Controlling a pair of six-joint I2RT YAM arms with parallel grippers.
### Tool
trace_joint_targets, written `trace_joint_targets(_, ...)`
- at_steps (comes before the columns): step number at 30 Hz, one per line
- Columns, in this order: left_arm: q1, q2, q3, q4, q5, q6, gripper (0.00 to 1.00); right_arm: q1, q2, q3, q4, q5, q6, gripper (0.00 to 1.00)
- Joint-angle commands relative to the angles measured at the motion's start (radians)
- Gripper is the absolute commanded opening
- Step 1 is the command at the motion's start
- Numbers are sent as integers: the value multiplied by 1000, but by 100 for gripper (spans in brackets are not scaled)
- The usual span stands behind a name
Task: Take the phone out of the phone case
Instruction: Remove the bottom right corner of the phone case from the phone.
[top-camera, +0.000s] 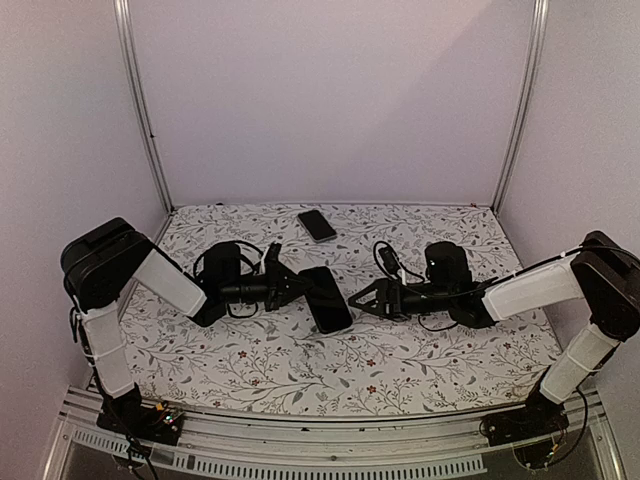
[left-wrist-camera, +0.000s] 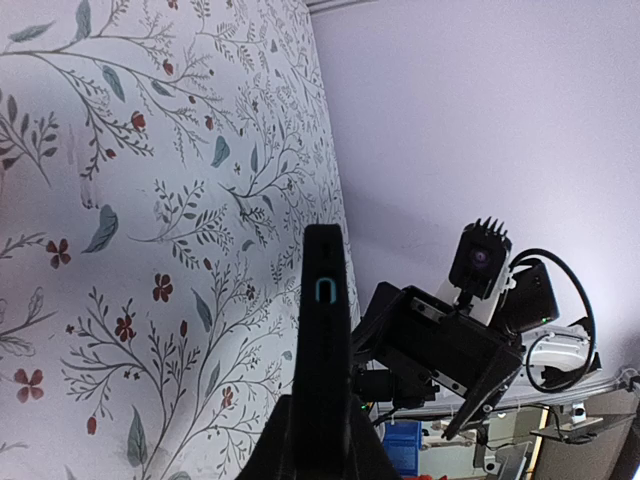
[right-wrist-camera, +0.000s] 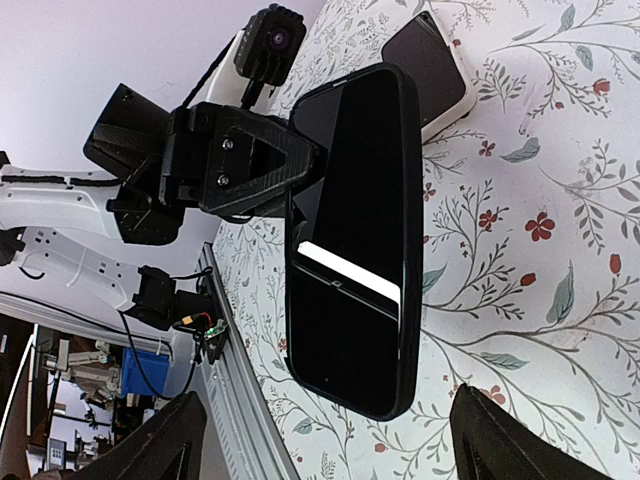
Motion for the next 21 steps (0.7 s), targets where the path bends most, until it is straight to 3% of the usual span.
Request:
trace_joint_targets(1,13,-62,0,137,40,-37,0,-34,-25,-35,178,-114,89,82)
trace_joint_targets(7,13,-69,-12,231,42,-102,0,-36,27,-50,298,-167,152,71)
trace_joint_targets(21,13,-66,-20,398,47,-223,0,-37,199,-122,819,-253,445,42)
